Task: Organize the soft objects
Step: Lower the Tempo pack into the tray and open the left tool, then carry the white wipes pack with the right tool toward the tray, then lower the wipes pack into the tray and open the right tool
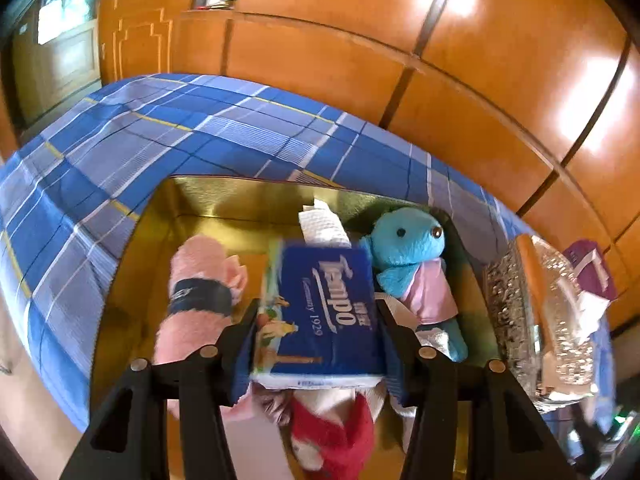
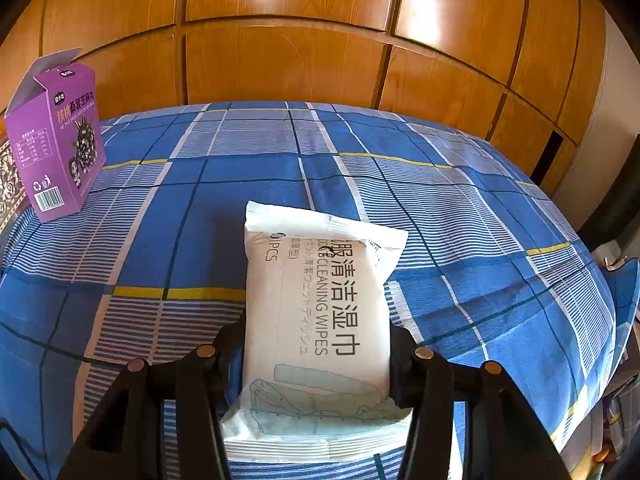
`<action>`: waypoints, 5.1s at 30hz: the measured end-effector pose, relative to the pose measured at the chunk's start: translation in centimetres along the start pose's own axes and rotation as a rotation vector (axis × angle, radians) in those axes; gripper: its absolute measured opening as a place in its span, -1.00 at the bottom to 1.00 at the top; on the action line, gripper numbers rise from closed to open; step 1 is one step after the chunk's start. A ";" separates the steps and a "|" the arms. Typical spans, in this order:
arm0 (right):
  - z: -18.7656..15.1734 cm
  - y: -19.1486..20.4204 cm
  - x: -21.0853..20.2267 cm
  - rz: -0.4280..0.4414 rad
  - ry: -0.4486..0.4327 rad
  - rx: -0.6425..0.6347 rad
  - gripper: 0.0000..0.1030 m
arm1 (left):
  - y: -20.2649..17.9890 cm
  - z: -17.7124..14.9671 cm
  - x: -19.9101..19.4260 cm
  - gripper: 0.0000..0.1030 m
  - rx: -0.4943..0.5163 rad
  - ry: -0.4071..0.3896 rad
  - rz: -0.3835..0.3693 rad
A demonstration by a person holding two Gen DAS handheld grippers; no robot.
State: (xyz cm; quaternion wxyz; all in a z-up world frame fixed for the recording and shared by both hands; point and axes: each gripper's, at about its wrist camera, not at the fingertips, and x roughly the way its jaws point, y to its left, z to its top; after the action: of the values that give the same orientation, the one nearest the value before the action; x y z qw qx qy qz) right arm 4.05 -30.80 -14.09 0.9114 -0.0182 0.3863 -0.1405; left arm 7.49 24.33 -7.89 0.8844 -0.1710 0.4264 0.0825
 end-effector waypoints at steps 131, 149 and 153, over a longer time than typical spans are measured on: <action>2.8 41.5 -12.9 0.547 0.032 -0.766 -0.02 | 2.2 -5.9 -9.5 0.60 0.084 -0.205 0.192; 2.6 39.6 -15.7 0.567 -0.101 -0.715 0.52 | 2.4 -5.8 -10.5 0.86 0.056 -0.237 0.216; 2.8 38.1 -17.2 0.560 -0.162 -0.670 0.52 | 2.3 -5.8 -10.8 0.89 0.051 -0.248 0.219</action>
State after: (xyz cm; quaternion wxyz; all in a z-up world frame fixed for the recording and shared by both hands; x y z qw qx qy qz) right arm 3.85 10.24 -5.51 0.8854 -0.2183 0.3278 0.2469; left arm -4.09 24.29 -3.33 0.9200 -0.0894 0.3320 0.1881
